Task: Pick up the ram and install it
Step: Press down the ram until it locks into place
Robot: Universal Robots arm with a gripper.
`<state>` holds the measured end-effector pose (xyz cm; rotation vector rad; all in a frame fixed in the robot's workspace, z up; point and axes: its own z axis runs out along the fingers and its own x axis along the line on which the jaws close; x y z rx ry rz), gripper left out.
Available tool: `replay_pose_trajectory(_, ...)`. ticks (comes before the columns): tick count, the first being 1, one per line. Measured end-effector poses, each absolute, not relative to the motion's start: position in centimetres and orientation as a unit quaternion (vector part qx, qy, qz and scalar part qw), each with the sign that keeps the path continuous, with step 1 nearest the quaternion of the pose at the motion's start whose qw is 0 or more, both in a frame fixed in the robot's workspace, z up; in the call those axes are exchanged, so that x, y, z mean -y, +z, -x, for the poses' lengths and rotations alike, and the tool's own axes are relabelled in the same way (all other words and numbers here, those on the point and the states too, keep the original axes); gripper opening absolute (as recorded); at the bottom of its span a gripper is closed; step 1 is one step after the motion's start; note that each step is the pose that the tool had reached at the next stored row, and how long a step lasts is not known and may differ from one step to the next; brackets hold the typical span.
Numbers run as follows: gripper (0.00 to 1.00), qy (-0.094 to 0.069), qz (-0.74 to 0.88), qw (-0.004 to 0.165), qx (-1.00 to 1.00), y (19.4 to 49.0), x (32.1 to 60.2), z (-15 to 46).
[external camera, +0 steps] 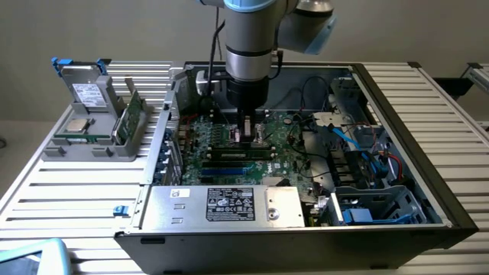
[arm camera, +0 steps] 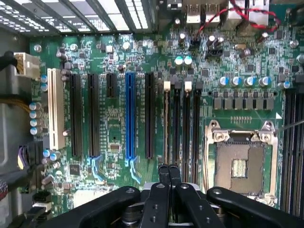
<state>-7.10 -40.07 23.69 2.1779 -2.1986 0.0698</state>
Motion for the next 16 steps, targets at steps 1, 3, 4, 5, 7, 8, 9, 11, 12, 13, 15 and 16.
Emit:
replay_pose_trajectory(1, 0.11, 0.023, -0.703, 0.022, 0.710, 23.6, 40.1, 7.4)
replay_pose_trajectory(3, 0.11, 0.025, -0.703, 0.021, 0.710, 23.5, 40.1, 8.0)
replay_pose_trajectory(4, 0.11, 0.025, -0.703, 0.021, 0.710, 23.4, 40.1, 8.2)
replay_pose_trajectory(5, 0.11, 0.025, -0.703, 0.021, 0.710, 23.2, 40.1, 8.4)
replay_pose_trajectory(7, 0.11, 0.026, -0.703, 0.020, 0.710, 23.1, 40.1, 8.8)
replay_pose_trajectory(8, 0.11, 0.027, -0.703, 0.020, 0.710, 23.0, 40.1, 9.0)
replay_pose_trajectory(9, 0.11, 0.028, -0.703, 0.019, 0.710, 23.0, 40.1, 9.0)
replay_pose_trajectory(11, 0.11, 0.029, -0.703, 0.019, 0.710, 22.8, 40.1, 9.0)
replay_pose_trajectory(12, 0.11, 0.029, -0.703, 0.018, 0.710, 22.8, 40.1, 9.0)
replay_pose_trajectory(13, 0.11, 0.030, -0.703, 0.018, 0.710, 22.7, 40.1, 9.0)
replay_pose_trajectory(15, 0.11, 0.031, -0.703, 0.018, 0.710, 22.6, 40.1, 9.0)
replay_pose_trajectory(16, 0.11, 0.031, -0.703, 0.018, 0.710, 22.6, 40.1, 9.0)
